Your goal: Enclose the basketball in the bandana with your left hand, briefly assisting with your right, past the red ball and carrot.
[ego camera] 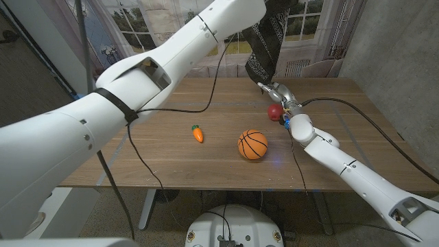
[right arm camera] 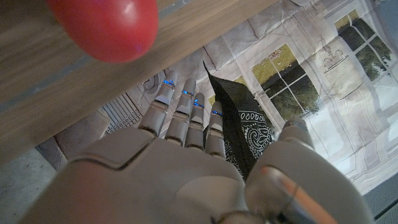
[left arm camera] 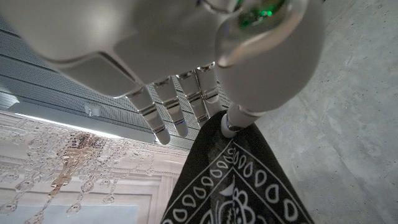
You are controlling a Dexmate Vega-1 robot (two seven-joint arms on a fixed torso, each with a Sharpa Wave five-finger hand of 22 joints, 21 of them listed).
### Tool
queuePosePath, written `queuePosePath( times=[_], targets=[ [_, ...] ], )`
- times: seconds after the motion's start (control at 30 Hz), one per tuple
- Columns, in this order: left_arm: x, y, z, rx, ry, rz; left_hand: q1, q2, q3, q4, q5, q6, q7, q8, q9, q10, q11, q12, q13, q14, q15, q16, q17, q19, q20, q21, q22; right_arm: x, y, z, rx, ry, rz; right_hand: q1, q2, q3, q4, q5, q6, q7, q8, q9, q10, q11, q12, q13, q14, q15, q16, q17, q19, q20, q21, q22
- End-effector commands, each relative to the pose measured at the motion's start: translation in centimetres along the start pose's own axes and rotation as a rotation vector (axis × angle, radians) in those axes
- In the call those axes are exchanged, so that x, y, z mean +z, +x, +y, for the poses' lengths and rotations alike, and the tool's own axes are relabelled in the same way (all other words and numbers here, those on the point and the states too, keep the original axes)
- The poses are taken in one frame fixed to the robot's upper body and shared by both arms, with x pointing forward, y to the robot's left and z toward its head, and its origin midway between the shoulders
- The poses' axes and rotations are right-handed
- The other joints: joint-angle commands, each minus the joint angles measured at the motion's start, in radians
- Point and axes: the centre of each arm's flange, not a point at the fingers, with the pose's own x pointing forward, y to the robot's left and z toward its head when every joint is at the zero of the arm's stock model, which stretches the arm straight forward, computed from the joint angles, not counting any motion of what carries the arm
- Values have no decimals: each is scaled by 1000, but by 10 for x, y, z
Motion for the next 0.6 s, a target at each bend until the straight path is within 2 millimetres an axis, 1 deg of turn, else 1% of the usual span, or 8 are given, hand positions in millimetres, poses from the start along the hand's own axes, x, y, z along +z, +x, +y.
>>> queuePosePath(
  times=[0.03,0.17,0.2,0.3,0.37,0.4,0.5,0.6],
  targets=[
    [2,-12,-4,-35,-37,-29,-3,4,5,-6,7,69,51,116,0,17,-11,-3,4,15,-79,-4,1,-5,-1,11,1,-24,8,-5,-185,-99,205,43,1,-2,-19,18,106,11,22,3,124,-3,65,17,127,-27,52,22,68,-16,25,5],
    [1,-14,-4,-32,-27,-41,-6,3,7,-9,8,70,53,119,-1,18,-13,-5,4,15,-80,-5,-1,-6,0,11,1,-23,11,-3,-213,-96,187,114,34,17,-41,28,194,2,32,5,252,-14,147,44,210,-70,100,61,102,-37,36,6],
    [1,-13,-4,-38,-21,-38,-6,3,7,-9,8,70,52,119,-2,18,-12,-5,4,15,-80,-5,-1,-6,-1,12,1,-21,11,-2,-227,-127,216,180,74,45,-60,33,238,-7,39,7,291,-21,183,60,235,-76,123,86,107,-49,39,7],
    [-4,-12,-3,-23,-7,-25,-8,4,7,-10,9,70,52,121,-3,17,-12,-6,5,14,-80,-6,-1,-7,0,12,1,-18,11,-2,-238,-169,243,315,121,87,-84,26,320,-40,52,12,354,-59,254,103,303,-133,191,157,135,-87,53,11],
    [-8,-11,-1,-7,17,-14,-9,4,7,-12,9,64,51,120,-3,17,-11,-7,5,13,-80,-6,-1,-7,1,13,0,-19,12,-5,-168,-168,238,423,150,122,-94,21,337,-55,49,14,357,-85,281,128,308,-160,231,213,140,-100,60,14],
    [-10,-10,-1,-2,33,-9,-9,4,7,-12,9,66,52,121,-3,17,-12,-7,5,13,-80,-6,-1,-7,1,13,0,-18,12,-5,-176,-181,273,462,157,131,-92,16,325,-69,40,15,336,-84,283,138,297,-165,246,241,136,-105,62,16],
    [-20,-8,0,15,67,13,-11,6,6,-13,9,68,53,124,-4,17,-11,-8,5,12,-80,-5,0,-7,2,14,0,-22,13,-9,-103,-178,314,542,189,168,-89,10,285,-85,13,15,272,-96,263,137,272,-185,248,267,117,-120,63,19],
    [-32,-5,1,38,116,50,-13,6,5,-14,9,65,50,125,-5,17,-12,-9,5,12,-79,-4,1,-7,2,15,0,-27,10,-11,-99,-182,306,563,200,188,-72,-2,223,-88,-18,13,199,-94,224,124,249,-185,220,256,109,-126,68,21]
  ],
)
